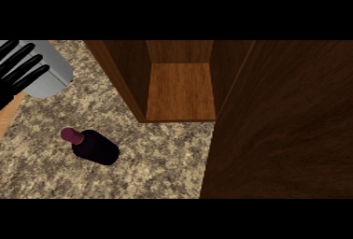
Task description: Pick up the wine, place it into the cabinet and close the cabinet
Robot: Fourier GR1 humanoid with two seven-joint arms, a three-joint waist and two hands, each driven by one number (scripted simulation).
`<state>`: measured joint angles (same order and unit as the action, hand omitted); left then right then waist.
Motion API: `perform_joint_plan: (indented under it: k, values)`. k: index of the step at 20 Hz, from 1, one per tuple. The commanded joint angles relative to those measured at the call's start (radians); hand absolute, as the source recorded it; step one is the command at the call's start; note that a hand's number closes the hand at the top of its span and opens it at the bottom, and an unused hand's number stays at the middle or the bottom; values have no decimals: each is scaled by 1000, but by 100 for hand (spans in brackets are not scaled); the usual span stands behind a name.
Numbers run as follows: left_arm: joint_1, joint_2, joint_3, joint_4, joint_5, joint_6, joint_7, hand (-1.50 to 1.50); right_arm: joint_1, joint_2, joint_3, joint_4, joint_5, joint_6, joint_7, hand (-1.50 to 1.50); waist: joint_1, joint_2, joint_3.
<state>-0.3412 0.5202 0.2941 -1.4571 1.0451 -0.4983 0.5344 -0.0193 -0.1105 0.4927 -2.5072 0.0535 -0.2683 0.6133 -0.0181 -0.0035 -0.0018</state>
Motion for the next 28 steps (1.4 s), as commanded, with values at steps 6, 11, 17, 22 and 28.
perform_joint_plan:
  k: [6,11,17,22,28]
  values:
    - [-12,-89,-30,127,-175,-42,-132,-150,-7,-47,70,-179,149,-53,116,-150,-10,0,0]
    - [54,-131,-40,131,-271,-81,-216,-150,-46,-53,77,-162,168,-93,129,-150,-1,-1,0]
    - [74,-105,-15,201,-326,-136,-269,-150,-55,-89,85,-179,177,-119,143,-150,1,-2,0]
    - [110,-143,-22,354,-481,-252,-450,-150,-66,-109,100,-170,154,-131,127,-150,-5,1,-1]
    - [36,-116,-22,498,-534,-284,-487,-150,-63,-127,126,-161,184,-161,106,-150,-7,1,0]
